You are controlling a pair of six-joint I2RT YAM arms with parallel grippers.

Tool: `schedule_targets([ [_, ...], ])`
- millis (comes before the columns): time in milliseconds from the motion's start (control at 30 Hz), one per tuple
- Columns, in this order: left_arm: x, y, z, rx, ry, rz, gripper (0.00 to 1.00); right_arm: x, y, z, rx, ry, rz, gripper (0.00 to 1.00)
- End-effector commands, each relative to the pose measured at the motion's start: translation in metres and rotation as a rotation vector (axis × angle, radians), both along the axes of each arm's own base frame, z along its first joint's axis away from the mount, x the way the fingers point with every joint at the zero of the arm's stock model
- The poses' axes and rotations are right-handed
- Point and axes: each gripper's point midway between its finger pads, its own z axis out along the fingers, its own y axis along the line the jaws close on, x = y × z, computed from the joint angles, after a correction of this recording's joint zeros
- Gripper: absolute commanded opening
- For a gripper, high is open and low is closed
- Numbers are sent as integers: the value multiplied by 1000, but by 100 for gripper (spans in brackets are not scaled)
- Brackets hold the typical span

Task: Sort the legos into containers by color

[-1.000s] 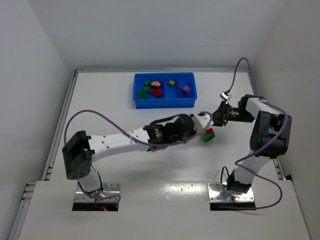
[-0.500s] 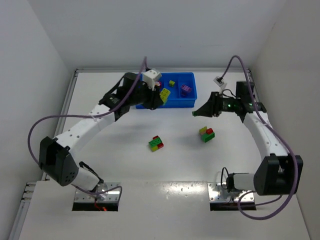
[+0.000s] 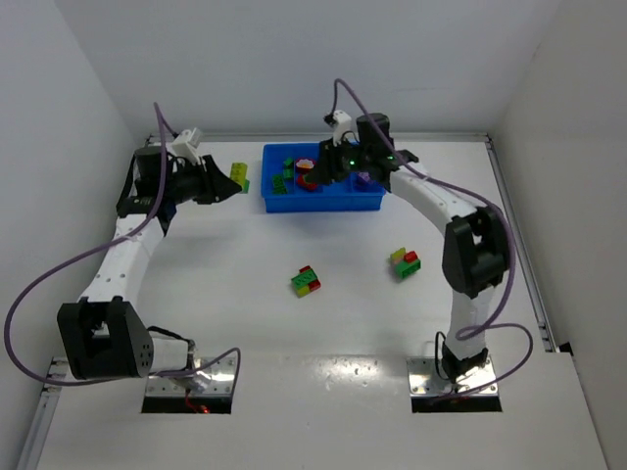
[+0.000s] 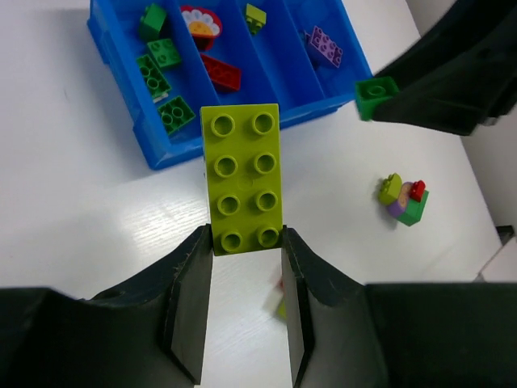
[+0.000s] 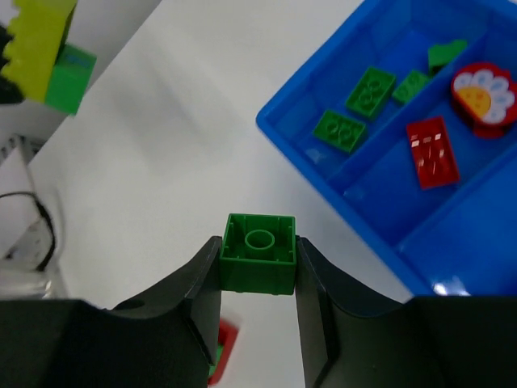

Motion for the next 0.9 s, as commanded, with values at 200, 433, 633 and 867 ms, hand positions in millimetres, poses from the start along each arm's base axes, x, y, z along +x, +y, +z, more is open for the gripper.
schedule_targets([
  [200,-20,5,25,-133,-65,-114,0,90,56,-25,-91,-257,-90,0],
  [433,-18,3,22,-191,-49,-151,0,109,93,-76,-151,-285,-81,1],
  [633,-16,6,16,-205,-25,-146,0,107,105,-93,-161,-279,-71,44],
  [867,-14,14,8,-286,-1,-153,0,94,115,-69,-113,-290,-25,76],
])
